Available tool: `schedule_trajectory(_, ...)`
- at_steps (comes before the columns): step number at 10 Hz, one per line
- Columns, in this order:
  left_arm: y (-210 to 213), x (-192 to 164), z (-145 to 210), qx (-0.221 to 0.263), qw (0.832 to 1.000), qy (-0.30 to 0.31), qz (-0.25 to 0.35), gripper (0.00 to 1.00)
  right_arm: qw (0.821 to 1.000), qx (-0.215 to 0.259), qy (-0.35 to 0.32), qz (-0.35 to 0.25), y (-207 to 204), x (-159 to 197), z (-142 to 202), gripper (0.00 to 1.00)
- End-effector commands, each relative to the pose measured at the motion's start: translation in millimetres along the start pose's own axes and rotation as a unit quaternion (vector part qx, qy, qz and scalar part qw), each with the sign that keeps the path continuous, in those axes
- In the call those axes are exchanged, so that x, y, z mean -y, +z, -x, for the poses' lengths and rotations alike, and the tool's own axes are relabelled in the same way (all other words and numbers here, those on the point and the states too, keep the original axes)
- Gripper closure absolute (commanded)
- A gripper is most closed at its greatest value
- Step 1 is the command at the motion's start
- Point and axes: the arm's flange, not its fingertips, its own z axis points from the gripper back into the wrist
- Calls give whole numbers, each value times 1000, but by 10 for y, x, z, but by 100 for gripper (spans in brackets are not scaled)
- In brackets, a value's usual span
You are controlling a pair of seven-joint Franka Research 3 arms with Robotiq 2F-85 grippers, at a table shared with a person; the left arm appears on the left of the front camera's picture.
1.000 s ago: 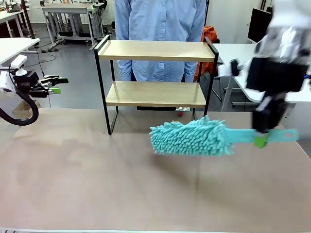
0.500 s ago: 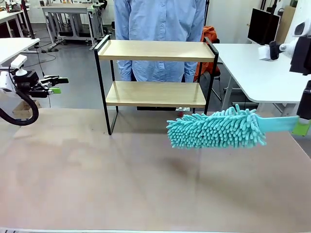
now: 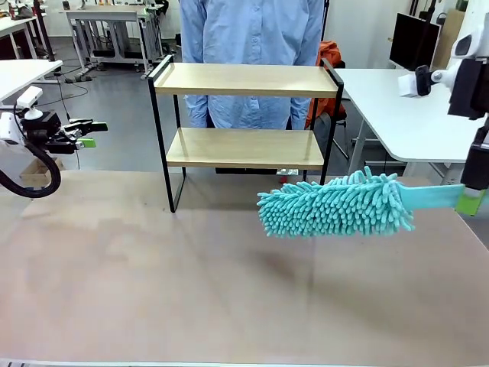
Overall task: Clean the shelf.
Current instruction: Hand the Duster back to the human.
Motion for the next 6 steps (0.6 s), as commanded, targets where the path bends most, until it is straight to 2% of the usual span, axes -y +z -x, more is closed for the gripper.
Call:
schedule_trajectory(1,-18,21,-35,1,1000,-7,-3,0,1000,6,-3,-3,36,-12,21,87)
schedule_trajectory(6,-18,21,-35,1,1000,-7,-3,0,1000,6,-3,-3,36,-12,21,87)
